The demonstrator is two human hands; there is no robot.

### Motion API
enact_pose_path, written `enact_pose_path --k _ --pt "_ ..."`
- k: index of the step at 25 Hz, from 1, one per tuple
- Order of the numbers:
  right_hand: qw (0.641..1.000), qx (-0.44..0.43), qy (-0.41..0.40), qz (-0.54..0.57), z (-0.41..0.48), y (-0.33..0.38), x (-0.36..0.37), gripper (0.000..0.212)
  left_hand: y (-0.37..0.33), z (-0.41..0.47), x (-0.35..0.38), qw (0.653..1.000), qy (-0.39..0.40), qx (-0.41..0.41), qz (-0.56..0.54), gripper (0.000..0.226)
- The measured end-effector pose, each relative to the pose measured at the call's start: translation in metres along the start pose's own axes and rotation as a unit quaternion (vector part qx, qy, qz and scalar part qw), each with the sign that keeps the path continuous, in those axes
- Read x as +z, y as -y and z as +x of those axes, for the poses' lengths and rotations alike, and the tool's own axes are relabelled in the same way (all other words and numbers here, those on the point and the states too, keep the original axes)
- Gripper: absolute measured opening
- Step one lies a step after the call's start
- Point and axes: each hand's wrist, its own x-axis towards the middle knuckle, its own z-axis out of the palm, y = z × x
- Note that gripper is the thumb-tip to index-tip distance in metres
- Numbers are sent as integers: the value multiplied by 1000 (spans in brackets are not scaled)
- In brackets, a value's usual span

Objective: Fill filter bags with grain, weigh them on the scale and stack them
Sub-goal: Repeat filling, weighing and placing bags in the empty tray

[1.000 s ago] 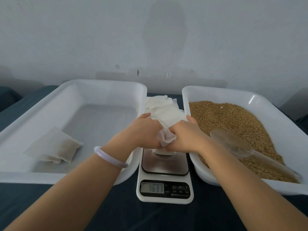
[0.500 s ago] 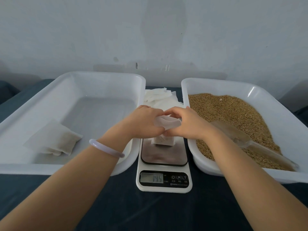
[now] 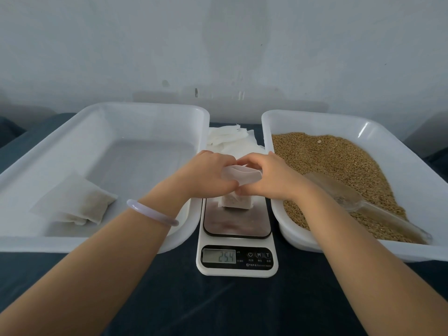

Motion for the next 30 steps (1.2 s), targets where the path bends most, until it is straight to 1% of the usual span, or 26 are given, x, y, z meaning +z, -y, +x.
enact_pose_path --k 6,8,10,12,14,20,21,22,24,26,28,30 --pt "1000 2 5 0 -1 1 -1 48 -2 -1 -1 1000 9 -15 -4 45" --pt "1000 3 3 -4 -1 0 -1 48 -1 -1 -1 1000 9 -15 -7 35" --pt "1000 2 5 -6 -1 0 -2 48 0 -1 0 1000 2 -14 -10 18" --pt "1000 0 7 -12 -1 -1 -2 48 0 -1 1 1000 -1 -14 -10 15" --pt "1000 -9 1 -19 0 0 -1 42 0 0 2 1000 -4 -11 -11 21" --pt "999 -11 -30 -16 7 -11 4 13 4 1 3 999 -20 -20 -32 9" --pt "999 -18 -49 -12 7 -12 4 11 4 1 3 998 -26 -21 -45 7" --pt "997 -26 -72 5 7 -14 4 15 4 1 3 997 -33 -26 -62 6" --pt "990 -49 -119 58 7 -15 3 23 4 1 3 995 -39 -36 -85 8" --pt "986 -68 -129 84 7 -15 4 24 4 0 2 995 -25 -44 -89 12" --pt "985 -85 -120 92 8 -13 7 18 4 0 -3 990 -17 -69 -120 23" --pt "984 -88 -113 107 9 -13 7 7 5 1 -7 985 -23 -91 -142 37"
